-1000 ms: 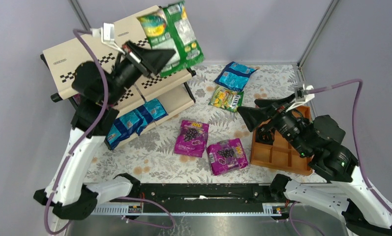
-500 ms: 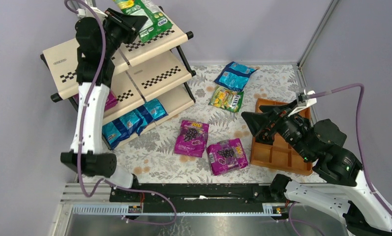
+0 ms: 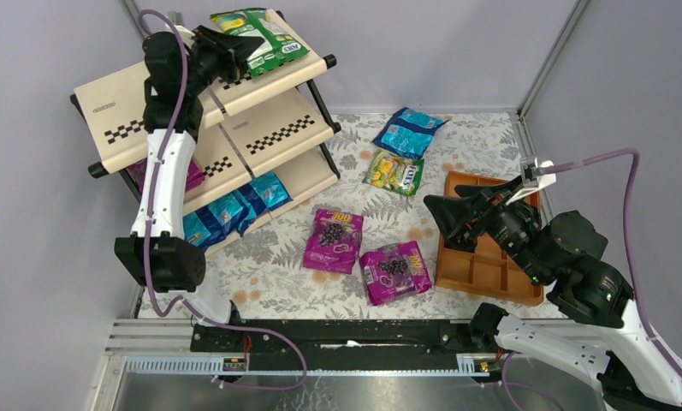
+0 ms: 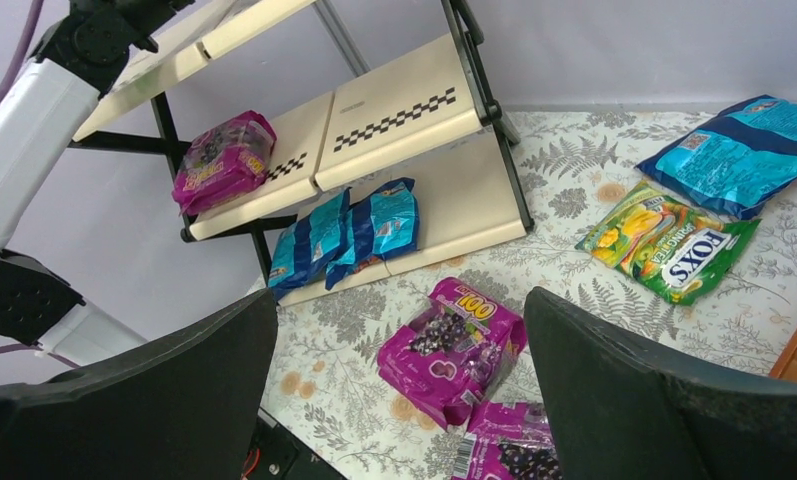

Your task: Place and organize the candy bags onto the shelf

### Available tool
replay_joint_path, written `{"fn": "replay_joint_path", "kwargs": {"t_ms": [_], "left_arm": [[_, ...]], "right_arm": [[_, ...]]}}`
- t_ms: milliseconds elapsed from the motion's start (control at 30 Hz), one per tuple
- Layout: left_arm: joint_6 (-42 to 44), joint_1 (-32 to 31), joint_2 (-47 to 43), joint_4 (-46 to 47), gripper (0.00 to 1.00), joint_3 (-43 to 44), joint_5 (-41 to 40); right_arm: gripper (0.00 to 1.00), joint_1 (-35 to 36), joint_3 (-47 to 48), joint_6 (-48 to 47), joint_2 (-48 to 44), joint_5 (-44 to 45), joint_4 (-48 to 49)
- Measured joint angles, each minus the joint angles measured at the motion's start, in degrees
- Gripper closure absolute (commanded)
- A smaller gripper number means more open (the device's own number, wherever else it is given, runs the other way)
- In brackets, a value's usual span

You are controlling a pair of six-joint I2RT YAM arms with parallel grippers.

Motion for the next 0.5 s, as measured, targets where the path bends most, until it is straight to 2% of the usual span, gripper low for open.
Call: {"fn": "replay_joint_path", "kwargs": {"t_ms": [367,500], "left_arm": [[-3.45,1.09,-0.13,1.51,0.97,-0.04,3.50],[-3.69,1.03,0.48,1.38,0.89,0.61,4.35]], "right_arm": [[0.00,0.00,-2.19,0.35,0.33,-0.02,0.09],[0.00,0.00,-2.69,0.50,0.33,-0.02,0.09]]}}
